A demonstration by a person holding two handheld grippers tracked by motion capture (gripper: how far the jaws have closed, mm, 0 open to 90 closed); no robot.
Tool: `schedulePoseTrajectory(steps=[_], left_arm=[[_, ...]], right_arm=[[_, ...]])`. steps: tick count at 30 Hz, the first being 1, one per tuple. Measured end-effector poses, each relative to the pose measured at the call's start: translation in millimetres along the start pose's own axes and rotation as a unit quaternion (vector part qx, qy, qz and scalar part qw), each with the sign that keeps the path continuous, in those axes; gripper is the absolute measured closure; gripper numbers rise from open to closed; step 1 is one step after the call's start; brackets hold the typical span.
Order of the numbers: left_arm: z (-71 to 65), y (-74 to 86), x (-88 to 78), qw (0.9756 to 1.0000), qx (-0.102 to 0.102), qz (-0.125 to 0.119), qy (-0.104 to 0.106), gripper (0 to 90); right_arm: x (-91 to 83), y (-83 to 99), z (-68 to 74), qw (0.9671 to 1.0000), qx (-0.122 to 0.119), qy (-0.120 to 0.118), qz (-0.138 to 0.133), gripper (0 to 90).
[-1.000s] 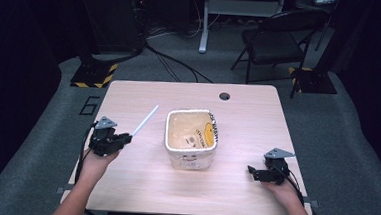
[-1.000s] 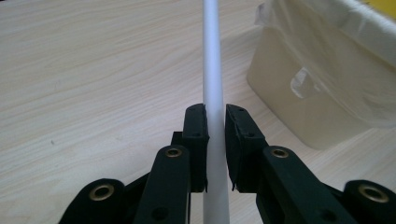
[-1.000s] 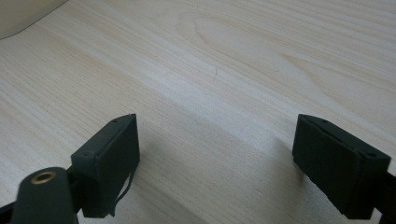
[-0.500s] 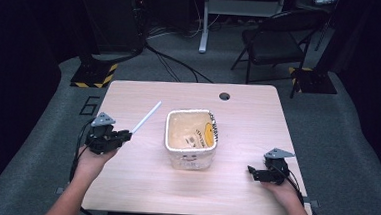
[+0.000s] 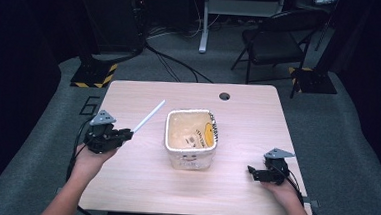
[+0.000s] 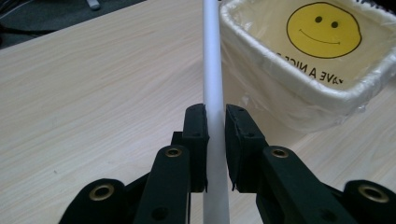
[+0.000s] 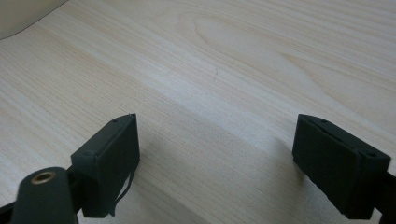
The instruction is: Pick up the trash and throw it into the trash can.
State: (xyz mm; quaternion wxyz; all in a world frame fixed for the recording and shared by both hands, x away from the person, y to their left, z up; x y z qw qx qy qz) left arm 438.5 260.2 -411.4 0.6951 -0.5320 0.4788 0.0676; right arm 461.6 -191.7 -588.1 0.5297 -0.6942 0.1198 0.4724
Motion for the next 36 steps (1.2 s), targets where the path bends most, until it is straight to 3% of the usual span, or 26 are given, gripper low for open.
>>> schedulePoseTrajectory(steps=[17, 36], left_arm=[[-24.9, -15.0, -6.4, 0.9992, 0.029, -0.002, 0.026, 79.1], [-58.0, -25.2, -6.6, 0.9954, 0.077, 0.021, 0.053, 79.0]], right_arm=[[0.0, -0.1, -0.2, 1.0, -0.001, 0.0, 0.0, 14.1], [-0.1, 0.0, -0.2, 1.0, -0.001, 0.0, 0.0, 14.1]])
Point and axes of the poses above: each handheld gripper's, and its own axes: x roughly forward along the jaws, y roughly out of its underside, z roughly to its left, the point moved 9 cm from there along x, roughly forward along the jaws, and after that the axes turned 9 degrees about z, right-handed, at the moved point
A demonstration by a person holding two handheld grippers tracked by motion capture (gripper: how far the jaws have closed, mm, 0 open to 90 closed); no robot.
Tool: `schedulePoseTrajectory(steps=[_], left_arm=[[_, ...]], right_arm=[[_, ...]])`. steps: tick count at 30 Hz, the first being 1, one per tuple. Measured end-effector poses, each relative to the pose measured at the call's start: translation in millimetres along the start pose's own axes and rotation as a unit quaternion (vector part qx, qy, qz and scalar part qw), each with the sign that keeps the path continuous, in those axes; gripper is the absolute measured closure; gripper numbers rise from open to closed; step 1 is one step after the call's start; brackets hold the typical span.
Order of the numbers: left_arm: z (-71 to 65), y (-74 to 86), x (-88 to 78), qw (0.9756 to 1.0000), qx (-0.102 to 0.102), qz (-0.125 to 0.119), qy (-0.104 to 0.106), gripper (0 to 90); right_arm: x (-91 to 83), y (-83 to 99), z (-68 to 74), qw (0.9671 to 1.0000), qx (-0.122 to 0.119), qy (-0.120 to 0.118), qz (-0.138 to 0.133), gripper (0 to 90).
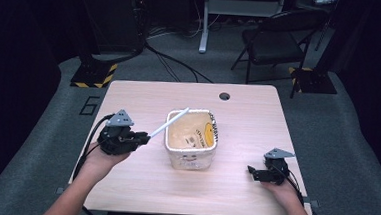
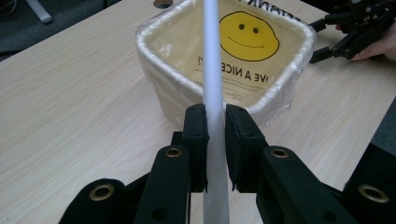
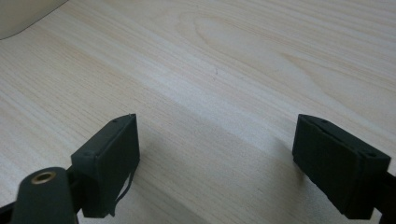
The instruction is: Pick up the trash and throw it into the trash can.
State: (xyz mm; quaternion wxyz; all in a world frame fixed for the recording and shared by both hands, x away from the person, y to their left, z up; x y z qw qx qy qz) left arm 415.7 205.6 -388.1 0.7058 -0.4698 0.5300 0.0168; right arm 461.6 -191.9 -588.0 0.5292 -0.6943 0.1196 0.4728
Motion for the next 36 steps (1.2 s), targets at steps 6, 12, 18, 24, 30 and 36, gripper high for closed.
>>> schedulePoseTrajectory(steps=[6, 12, 18, 24, 30, 36], left_arm=[[-10.2, -7.5, 5.8, 0.9999, 0.011, 0.005, 0.011, 79.0], [-17.2, -10.8, 16.0, 0.9996, 0.015, 0.016, 0.018, 79.0], [-18.3, -11.8, 21.8, 0.9993, 0.014, 0.024, 0.027, 78.8], [-20.8, -17.3, 30.5, 0.9989, 0.02, 0.034, 0.026, 78.9], [-20.9, -23.1, 38.8, 0.9992, 0.016, 0.033, 0.019, 77.6], [-19.3, -28.0, 36.8, 0.9996, -0.003, 0.011, 0.026, 55.1]], right_arm=[[0.0, 0.0, 0.1, 1.0, 0.0, -0.001, 0.0, 14.1], [0.1, -0.1, 0.0, 1.0, -0.001, -0.001, 0.0, 14.1], [0.1, -0.1, 0.1, 1.0, -0.001, -0.001, 0.0, 14.1], [0.1, -0.2, 0.0, 1.0, -0.001, -0.001, 0.0, 14.1], [0.1, -0.2, 0.1, 1.0, -0.002, -0.002, 0.0, 14.1], [0.1, -0.1, 0.1, 1.0, -0.002, -0.002, 0.0, 14.1]])
Point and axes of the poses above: each handheld gripper's, and its own axes: x roughly forward along the jaws, y roughly out of its underside, z roughly to its left, the point moved 9 cm from there along x, roughly forward along the jaws, and after that the axes turned 9 degrees about z, right-handed, at the moved point
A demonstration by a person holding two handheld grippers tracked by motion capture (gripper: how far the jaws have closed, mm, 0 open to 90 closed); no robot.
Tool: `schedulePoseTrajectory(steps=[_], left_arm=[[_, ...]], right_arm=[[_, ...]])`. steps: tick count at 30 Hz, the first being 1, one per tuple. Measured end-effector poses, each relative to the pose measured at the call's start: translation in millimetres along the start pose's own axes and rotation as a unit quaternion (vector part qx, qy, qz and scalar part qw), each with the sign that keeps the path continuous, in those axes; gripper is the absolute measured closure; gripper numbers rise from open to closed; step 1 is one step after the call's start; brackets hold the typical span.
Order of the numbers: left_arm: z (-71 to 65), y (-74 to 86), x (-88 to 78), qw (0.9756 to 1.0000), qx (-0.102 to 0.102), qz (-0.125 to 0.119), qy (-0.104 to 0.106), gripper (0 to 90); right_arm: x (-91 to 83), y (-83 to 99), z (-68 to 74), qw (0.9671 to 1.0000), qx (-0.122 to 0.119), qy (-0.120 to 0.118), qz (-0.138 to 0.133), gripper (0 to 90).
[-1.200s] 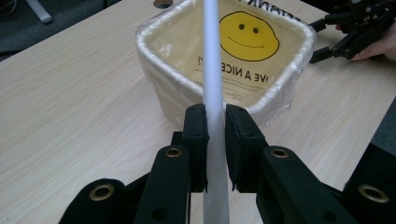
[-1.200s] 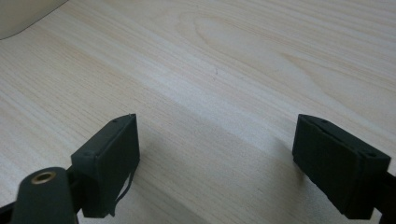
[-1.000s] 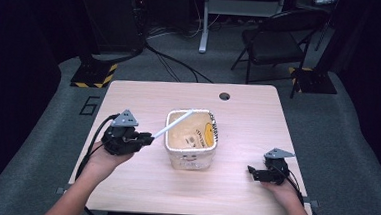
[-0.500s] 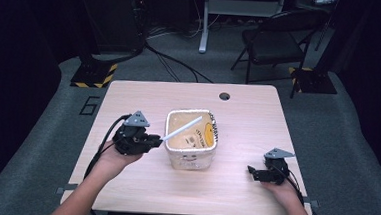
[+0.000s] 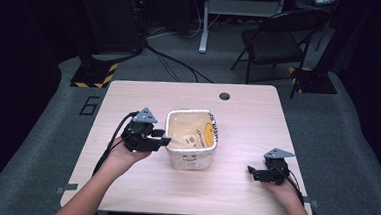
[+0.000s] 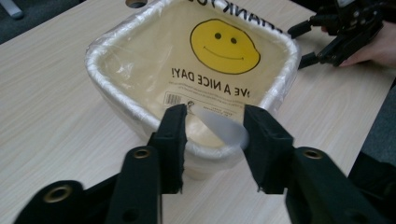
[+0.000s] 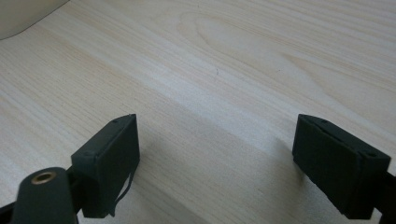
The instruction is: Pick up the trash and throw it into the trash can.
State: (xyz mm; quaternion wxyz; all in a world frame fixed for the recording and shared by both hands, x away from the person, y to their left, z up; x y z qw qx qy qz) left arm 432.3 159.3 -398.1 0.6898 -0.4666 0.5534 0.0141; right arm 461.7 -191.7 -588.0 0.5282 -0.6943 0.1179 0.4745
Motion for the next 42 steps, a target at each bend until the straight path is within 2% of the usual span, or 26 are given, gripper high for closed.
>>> schedulePoseTrajectory(steps=[3, 8, 12, 17, 25, 33, 42], left_arm=[[2.6, 0.5, -2.7, 1.0, -0.004, -0.005, -0.007, 50.1], [6.7, 0.3, -12.5, 0.9996, -0.014, -0.023, -0.007, 44.2], [10.7, 0.8, -22.5, 0.9991, -0.012, -0.037, -0.014, 41.9], [17.9, 3.3, -33.5, 0.9983, -0.02, -0.05, -0.024, 40.8], [40.3, 15.5, -43.7, 0.9965, -0.041, -0.059, -0.043, 41.1], [59.3, 33.4, -44.2, 0.9947, -0.062, -0.059, -0.056, 41.3], [76.9, 51.2, -45.8, 0.9916, -0.087, -0.067, -0.068, 41.7]], right_arm=[[0.0, 0.0, 0.0, 1.0, 0.0, 0.0, 0.0, 14.1], [0.0, 0.0, 0.1, 1.0, 0.0, 0.0, 0.0, 14.1], [0.1, -0.1, 0.1, 1.0, -0.001, 0.0, 0.0, 14.1], [0.1, 0.0, 0.2, 1.0, 0.0, 0.0, 0.0, 14.1], [0.1, 0.0, 0.2, 1.0, 0.0, 0.0, 0.0, 14.1], [0.1, 0.0, 0.2, 1.0, 0.0, 0.0, 0.0, 14.1], [0.1, 0.0, 0.2, 1.0, 0.0, 0.0, 0.0, 14.1]])
Point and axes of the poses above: each handheld gripper's, and its own axes: x roughly forward along the jaws, y roughly out of its underside, z roughly to its left, the point moved 9 cm from there along x, roughly forward along the jaws, and after that the axes turned 9 degrees about z, right-handed, at the moved point
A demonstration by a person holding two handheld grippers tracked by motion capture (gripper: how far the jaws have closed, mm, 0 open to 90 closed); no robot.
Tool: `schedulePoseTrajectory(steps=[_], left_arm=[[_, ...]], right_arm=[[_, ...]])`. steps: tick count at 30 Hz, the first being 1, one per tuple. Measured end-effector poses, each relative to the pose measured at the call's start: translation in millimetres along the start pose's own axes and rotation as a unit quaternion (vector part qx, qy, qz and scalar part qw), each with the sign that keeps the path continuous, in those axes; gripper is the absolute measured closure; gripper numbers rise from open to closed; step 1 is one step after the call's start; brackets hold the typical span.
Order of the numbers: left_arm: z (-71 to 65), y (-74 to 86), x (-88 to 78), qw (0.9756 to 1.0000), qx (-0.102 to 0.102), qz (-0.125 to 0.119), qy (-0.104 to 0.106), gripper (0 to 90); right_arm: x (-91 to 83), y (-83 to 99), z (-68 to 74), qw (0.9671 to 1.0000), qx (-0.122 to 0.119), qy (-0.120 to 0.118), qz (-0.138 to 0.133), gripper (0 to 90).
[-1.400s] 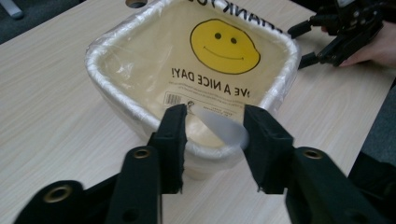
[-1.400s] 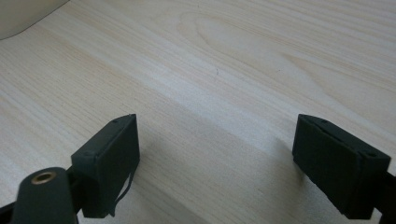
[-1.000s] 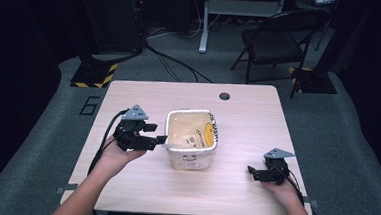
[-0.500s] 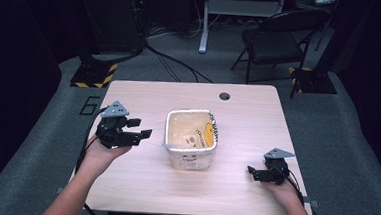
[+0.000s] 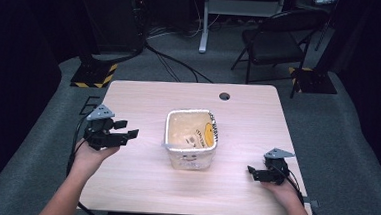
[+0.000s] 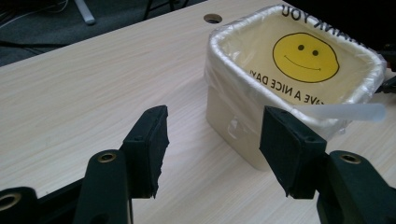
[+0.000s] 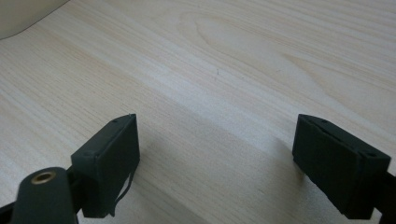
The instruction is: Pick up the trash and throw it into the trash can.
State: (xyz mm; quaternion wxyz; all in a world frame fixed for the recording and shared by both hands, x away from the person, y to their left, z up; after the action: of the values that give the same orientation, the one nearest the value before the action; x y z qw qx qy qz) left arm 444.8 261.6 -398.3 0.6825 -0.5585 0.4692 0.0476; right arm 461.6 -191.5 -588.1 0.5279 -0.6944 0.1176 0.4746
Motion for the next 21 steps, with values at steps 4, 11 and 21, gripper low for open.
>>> schedulePoseTrajectory(steps=[4, 11, 21], left_arm=[[6.6, 6.2, 0.1, 1.0, -0.005, 0.0, -0.004, 41.6], [16.0, 18.6, 3.4, 0.9999, -0.012, -0.001, -0.01, 41.5], [26.5, 39.4, 13.8, 0.9996, -0.02, 0.001, -0.02, 41.4]], right_arm=[[0.0, 0.0, 0.0, 1.0, 0.0, 0.0, 0.0, 14.1], [0.0, 0.0, 0.0, 1.0, 0.0, 0.0, 0.0, 14.1], [0.0, 0.0, 0.0, 1.0, 0.0, 0.0, 0.0, 14.1]])
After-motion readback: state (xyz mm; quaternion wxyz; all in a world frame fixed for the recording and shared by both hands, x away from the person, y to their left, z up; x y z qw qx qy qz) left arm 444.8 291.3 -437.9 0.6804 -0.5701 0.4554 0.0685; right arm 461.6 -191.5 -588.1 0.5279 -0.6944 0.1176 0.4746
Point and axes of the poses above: each handheld gripper's, and its own axes: x roughly forward along the jaws, y roughly out of its underside, z roughly to its left, the point moved 9 cm from there along x, roughly forward along the jaws, and after that the axes turned 9 degrees about z, right-handed, at the moved point
